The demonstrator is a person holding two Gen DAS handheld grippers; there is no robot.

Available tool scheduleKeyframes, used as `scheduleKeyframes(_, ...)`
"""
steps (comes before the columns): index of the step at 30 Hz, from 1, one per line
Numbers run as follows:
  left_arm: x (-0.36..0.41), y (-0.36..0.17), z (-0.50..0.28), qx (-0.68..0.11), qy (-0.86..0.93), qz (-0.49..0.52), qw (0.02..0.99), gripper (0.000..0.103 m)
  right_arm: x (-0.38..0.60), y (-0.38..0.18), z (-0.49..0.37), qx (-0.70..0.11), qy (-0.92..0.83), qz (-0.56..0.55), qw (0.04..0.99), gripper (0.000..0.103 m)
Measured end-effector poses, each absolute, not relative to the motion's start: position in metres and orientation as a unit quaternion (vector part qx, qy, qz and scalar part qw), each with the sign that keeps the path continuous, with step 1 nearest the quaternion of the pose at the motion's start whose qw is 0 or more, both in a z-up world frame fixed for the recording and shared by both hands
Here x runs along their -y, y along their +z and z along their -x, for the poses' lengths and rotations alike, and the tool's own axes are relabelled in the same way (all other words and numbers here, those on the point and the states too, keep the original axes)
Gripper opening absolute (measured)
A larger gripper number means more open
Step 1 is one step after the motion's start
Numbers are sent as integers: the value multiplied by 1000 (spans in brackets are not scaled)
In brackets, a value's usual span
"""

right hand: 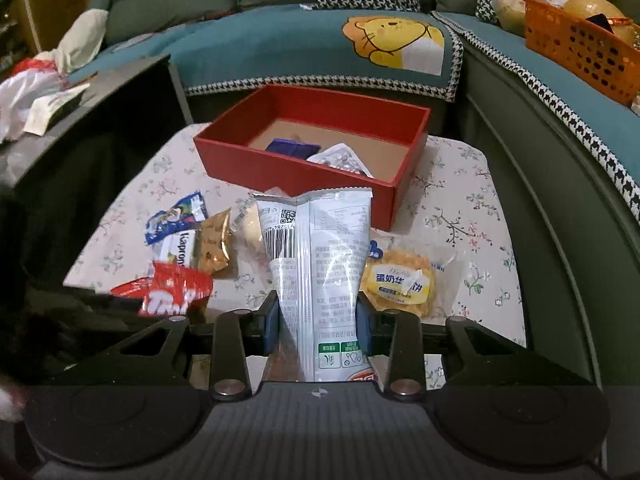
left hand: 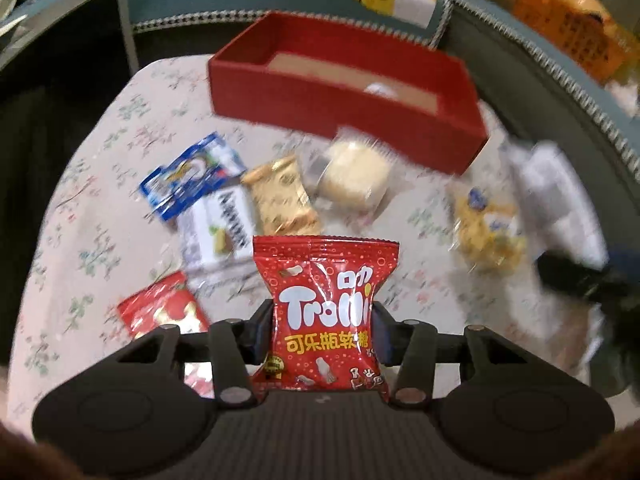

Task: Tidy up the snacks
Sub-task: 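Carry both packets into the red box and open both tools to release them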

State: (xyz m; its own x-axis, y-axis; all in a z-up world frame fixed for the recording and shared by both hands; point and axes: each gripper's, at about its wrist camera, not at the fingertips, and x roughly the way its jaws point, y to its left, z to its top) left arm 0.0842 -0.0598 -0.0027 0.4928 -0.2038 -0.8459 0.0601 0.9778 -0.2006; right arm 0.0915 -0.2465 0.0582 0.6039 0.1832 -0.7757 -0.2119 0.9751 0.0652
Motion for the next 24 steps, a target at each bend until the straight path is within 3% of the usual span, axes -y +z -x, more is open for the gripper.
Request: scheduleKeyframes(24,59,36,-236,-389,-95,159,902,56,232,53,-218,-412,63,13,909,45)
